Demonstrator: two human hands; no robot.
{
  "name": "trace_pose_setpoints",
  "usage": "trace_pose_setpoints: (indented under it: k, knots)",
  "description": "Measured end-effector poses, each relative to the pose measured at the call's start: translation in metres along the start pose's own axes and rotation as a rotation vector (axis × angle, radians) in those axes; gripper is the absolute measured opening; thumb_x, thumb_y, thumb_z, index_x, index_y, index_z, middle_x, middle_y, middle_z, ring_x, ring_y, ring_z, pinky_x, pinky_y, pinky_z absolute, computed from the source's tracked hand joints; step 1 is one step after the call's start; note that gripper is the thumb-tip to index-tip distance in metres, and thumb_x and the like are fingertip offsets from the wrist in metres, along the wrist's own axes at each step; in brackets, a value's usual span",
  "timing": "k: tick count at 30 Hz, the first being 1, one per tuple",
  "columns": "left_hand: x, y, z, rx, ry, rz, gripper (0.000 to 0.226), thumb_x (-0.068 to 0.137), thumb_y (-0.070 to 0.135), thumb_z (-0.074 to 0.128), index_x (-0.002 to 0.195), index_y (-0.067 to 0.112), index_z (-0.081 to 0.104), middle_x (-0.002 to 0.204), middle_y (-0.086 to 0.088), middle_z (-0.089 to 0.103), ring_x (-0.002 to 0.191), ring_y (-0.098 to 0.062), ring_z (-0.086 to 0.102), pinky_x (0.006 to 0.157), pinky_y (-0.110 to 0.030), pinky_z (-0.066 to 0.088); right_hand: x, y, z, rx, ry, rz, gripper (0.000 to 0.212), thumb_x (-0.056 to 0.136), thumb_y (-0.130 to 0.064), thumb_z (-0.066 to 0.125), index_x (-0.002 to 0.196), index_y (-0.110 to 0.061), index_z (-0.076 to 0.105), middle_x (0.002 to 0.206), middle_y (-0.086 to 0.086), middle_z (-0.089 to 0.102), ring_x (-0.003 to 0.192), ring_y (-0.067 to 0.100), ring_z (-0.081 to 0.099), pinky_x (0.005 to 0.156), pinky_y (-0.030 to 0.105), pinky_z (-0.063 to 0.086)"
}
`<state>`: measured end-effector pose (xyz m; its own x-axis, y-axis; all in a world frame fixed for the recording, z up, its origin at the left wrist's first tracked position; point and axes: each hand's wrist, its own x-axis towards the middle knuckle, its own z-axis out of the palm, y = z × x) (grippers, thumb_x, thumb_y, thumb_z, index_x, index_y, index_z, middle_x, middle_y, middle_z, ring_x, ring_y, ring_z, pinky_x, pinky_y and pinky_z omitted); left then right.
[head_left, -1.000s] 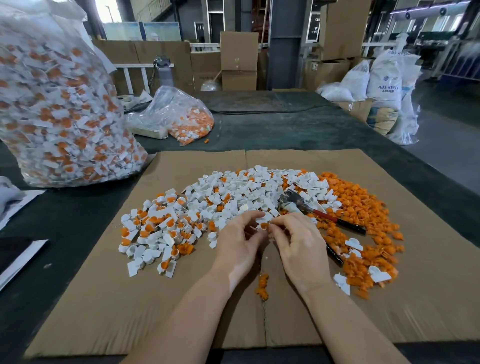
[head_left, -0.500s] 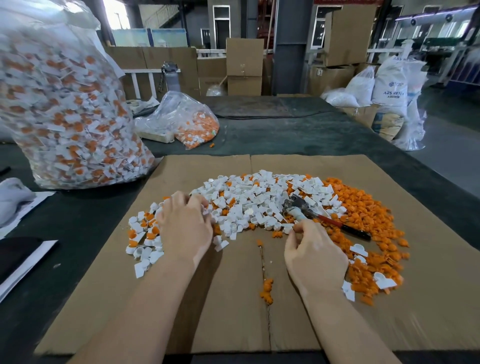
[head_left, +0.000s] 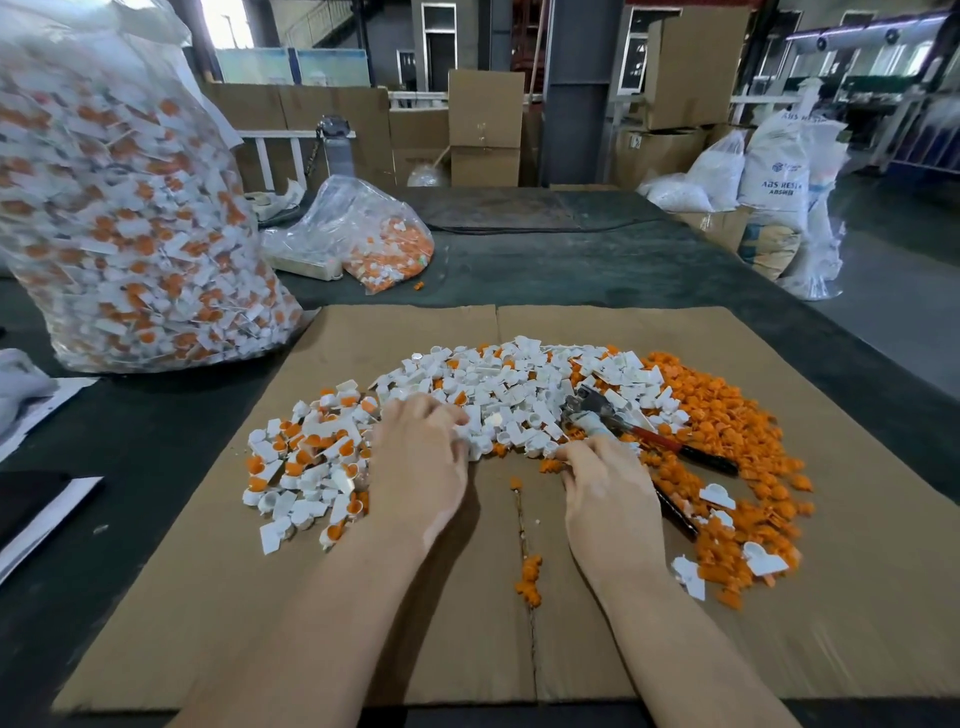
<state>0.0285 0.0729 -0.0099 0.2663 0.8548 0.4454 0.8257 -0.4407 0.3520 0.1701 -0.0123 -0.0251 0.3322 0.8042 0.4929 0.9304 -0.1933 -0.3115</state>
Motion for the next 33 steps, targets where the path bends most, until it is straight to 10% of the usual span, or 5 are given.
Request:
trace_pose_setpoints:
  k: [6,14,18,28,33]
  knots:
    - [-0.005,0.017,0.023,-0.012,-0.146,0.093,0.030,0.093,0.015,0.054,0.122,0.022,0.058,0.114,0.001,0.047,0.107,-0.016,0.039,0.092,-0.024,0.035,0.002,-0.002,-0.001,-0.080,-0.078,-0.105,0.005,0.084,-0.010,0.066,0.088,-0.012,0.068,0.089,0.007,0.061,0.089,0.028,0.057,0.078,0.040,0.046]
    - [-0.001,0.025,0.017,-0.148,-0.205,0.050,0.030,0.094,0.013,0.054,0.123,0.022,0.056,0.112,0.000,0.056,0.105,-0.018,0.051,0.090,-0.026,0.043,0.001,-0.004,-0.005,-0.002,-0.090,-0.118,0.033,0.059,0.011,0.079,0.085,-0.005,0.066,0.078,0.011,0.064,0.075,0.028,0.063,0.071,0.036,0.053]
    - [-0.007,0.035,0.014,-0.287,-0.278,0.063,0.034,0.097,0.019,0.049,0.131,0.016,0.055,0.105,-0.002,0.047,0.100,-0.018,0.050,0.085,-0.022,0.039,0.000,-0.002,-0.002,0.007,-0.130,-0.101,0.033,0.076,0.008,0.067,0.105,-0.006,0.065,0.099,0.013,0.059,0.094,0.027,0.056,0.080,0.035,0.047]
    - [-0.008,0.031,0.001,-0.332,-0.323,-0.048,0.004,0.090,0.026,0.061,0.093,0.026,0.058,0.096,0.008,0.047,0.074,-0.001,0.042,0.058,-0.007,0.030,-0.002,-0.001,-0.005,0.134,-0.032,-0.084,0.013,0.079,0.003,0.067,0.081,-0.009,0.065,0.079,0.006,0.063,0.077,0.023,0.059,0.070,0.035,0.051]
    - [-0.006,0.024,-0.005,-0.271,-0.448,-0.054,0.031,0.091,0.009,0.054,0.118,0.024,0.061,0.096,0.008,0.051,0.084,-0.005,0.048,0.065,-0.009,0.035,-0.003,0.000,-0.003,0.168,0.034,-0.113,0.011,0.077,0.003,0.070,0.077,-0.007,0.064,0.074,0.006,0.062,0.072,0.024,0.059,0.065,0.038,0.052]
